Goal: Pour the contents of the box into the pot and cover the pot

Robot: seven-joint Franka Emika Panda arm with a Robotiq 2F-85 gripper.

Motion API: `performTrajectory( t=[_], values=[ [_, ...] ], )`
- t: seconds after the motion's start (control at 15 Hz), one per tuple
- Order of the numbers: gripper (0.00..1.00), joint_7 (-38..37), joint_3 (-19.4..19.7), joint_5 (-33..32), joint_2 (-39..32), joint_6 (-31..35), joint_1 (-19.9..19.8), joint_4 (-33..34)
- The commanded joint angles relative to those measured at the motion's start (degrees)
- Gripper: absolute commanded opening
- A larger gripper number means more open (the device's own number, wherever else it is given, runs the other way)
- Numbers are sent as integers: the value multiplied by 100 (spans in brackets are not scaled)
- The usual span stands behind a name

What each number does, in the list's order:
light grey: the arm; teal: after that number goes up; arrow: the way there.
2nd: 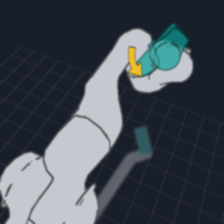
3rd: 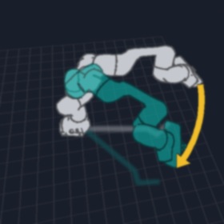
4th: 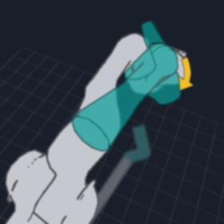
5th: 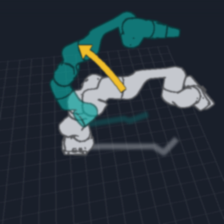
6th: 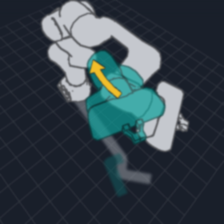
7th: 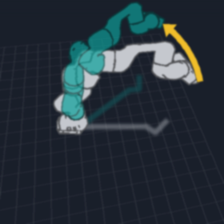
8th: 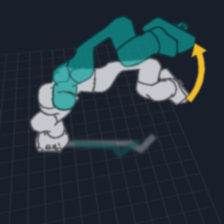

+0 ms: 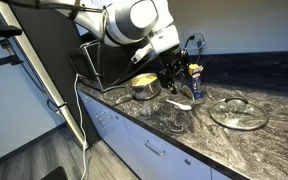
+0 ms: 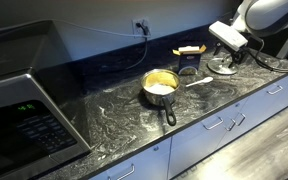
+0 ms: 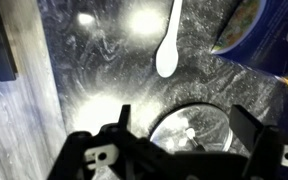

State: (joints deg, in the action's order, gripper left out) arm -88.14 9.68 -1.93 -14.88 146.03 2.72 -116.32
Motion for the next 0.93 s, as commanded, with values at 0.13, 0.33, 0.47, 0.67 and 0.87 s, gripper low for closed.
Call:
performTrajectory(
  t=[0.13, 0.33, 0.47, 0.67, 0.87],
  values=[
    [100, -640, 810, -1957, -682, 820, 115, 741],
    [100, -411, 1135, -2652, -1081, 590, 98, 1255],
    [100, -50, 1125, -2678, -1284, 526, 5, 1473],
    [100, 999, 703, -1965, -1385, 134, -342, 1667],
    [100, 1780, 513, -1389, -1477, -529, -498, 1949]
  ],
)
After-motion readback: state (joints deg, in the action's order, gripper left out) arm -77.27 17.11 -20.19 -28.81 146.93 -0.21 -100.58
